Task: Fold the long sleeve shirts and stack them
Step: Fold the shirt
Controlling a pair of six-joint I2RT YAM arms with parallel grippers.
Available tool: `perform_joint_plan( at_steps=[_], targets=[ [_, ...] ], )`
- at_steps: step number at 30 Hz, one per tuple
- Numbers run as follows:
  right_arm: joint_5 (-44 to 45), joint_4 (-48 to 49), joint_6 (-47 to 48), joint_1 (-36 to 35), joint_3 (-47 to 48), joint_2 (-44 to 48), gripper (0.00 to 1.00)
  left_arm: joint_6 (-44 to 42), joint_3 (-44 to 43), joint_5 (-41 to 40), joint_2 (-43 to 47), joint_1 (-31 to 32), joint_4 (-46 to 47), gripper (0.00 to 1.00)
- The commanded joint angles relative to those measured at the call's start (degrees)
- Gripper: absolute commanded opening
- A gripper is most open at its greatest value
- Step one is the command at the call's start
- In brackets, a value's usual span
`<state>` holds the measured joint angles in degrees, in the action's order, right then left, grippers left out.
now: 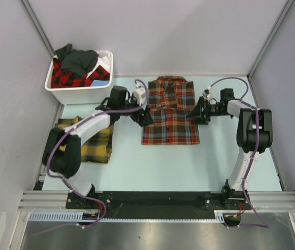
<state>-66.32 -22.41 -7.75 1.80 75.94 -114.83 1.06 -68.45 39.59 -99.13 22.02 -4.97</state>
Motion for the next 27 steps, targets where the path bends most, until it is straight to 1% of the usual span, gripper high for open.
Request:
perform_joint_plan(
  at_steps=[1, 2, 3, 4, 5, 6, 7, 9, 10, 11, 12, 13, 14, 15, 16, 17, 21, 22, 24, 27],
  targets=[
    [4.4, -19.5, 21.9, 2.5, -2.5, 2.7, 0.93, -31.3, 8.3, -11.9, 8.2, 7.0, -8.3, 0.99],
    [7.0, -21.9, 24.5, 2.4, -3.2, 4.7, 0.93, -33.0, 11.2, -13.0, 9.2, 7.8, -7.9, 0.98],
    [8.4, -22.2, 29.7, 2.3, -4.1, 7.1, 0.91, -34.9, 12.4, -14.3, 10.7, 9.7, -7.6, 0.95],
    [10.7, -22.4, 32.4, 2.3, -5.0, 11.8, 0.91, -39.1, 13.7, -16.0, 11.7, 10.7, -6.6, 0.89],
    [11.8, -22.6, 35.5, 2.2, -7.5, 14.3, 0.89, -41.0, 16.6, -16.8, 12.5, 11.8, -5.6, 0.85],
    [12.8, -22.2, 42.9, 1.8, -8.7, 16.3, 0.87, -45.4, 18.0, -17.2, 13.1, 13.6, -5.0, 0.81],
    [13.8, -21.4, 46.1, 1.4, -10.7, 20.0, 0.84, -47.3, 19.0, -18.0, 13.7, 14.4, -4.3, 0.75],
    [17.4, -17.3, 53.1, 0.1, -16.9, 23.1, 0.77, -50.8, 21.7, -18.7, 13.7, 16.1, -2.7, 0.69],
    [20.1, -15.7, 58.5, -1.6, -18.8, 25.0, 0.75, -51.7, 22.2, -18.8, 13.4, 16.5, -1.5, 0.63],
    [21.1, -12.8, 60.7, -3.5, -20.6, 27.7, 0.72, -52.6, 22.9, -19.2, 13.1, 16.7, -1.0, 0.61],
    [22.6, -10.6, 62.1, -5.0, -24.5, 29.4, 0.67, -53.9, 23.3, -19.6, 12.8, 17.5, -0.6, 0.59],
    [25.6, -8.1, 63.3, -7.4, -26.3, 30.7, 0.64, -54.8, 23.5, -19.8, 12.6, 17.8, 0.0, 0.58],
    [26.7, -3.3, 63.6, -8.6, -28.1, 32.7, 0.61, -55.5, 23.8, -19.6, 12.0, 18.1, 0.0, 0.57],
    [27.5, -1.7, 64.3, -9.6, -30.4, 33.3, 0.55, -56.8, 24.0, -19.7, 11.7, 18.7, 0.1, 0.57],
    [29.1, -0.2, 64.4, -11.5, -31.3, 33.3, 0.53, -57.5, 24.1, -20.2, 11.1, 19.1, 0.4, 0.56],
    [29.5, 1.9, 65.4, -12.2, -31.9, 33.0, 0.52, -58.3, 24.2, -22.6, 9.8, 20.2, 0.7, 0.56],
    [33.3, 5.9, 68.2, -16.1, -35.0, 32.0, 0.5, -61.4, 23.9, -25.9, 6.2, 20.8, 1.4, 0.51],
    [35.1, 7.7, 68.4, -16.8, -35.9, 31.9, 0.5, -61.6, 23.3, -26.2, 5.5, 20.8, 1.2, 0.48],
    [37.0, 8.0, 69.0, -19.0, -36.1, 30.9, 0.48, -62.5, 23.2, -26.6, 4.7, 20.8, 0.7, 0.46],
    [39.9, 10.4, 68.7, -19.6, -36.9, 30.9, 0.48, -63.0, 23.5, -26.7, 4.3, 20.8, 0.5, 0.44]
  ],
)
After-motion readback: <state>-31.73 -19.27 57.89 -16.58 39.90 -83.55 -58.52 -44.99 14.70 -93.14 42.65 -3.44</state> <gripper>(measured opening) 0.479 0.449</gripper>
